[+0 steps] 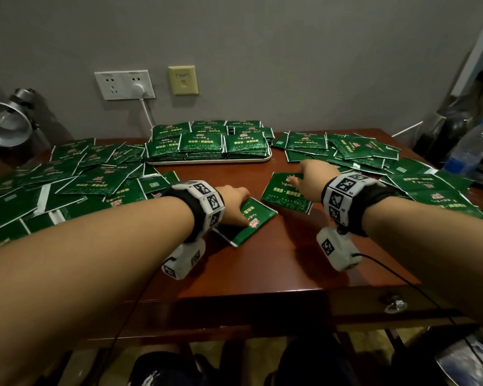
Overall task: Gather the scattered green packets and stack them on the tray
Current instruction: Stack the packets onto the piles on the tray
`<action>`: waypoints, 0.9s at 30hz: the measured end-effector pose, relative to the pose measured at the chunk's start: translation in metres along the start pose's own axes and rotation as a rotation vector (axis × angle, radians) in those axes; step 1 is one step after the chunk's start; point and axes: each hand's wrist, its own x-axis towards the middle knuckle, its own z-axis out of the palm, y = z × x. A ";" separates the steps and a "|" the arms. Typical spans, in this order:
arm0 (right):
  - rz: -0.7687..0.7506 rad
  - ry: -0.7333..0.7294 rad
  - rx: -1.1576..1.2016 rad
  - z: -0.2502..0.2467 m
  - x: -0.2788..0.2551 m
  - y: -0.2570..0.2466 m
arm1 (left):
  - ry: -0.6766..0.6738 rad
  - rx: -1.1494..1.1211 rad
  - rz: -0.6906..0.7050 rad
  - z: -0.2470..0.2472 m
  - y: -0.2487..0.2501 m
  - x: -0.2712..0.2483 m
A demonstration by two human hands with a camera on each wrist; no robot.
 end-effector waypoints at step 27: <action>-0.115 -0.255 -0.187 0.020 -0.004 -0.018 | -0.071 0.326 0.111 -0.005 -0.038 -0.005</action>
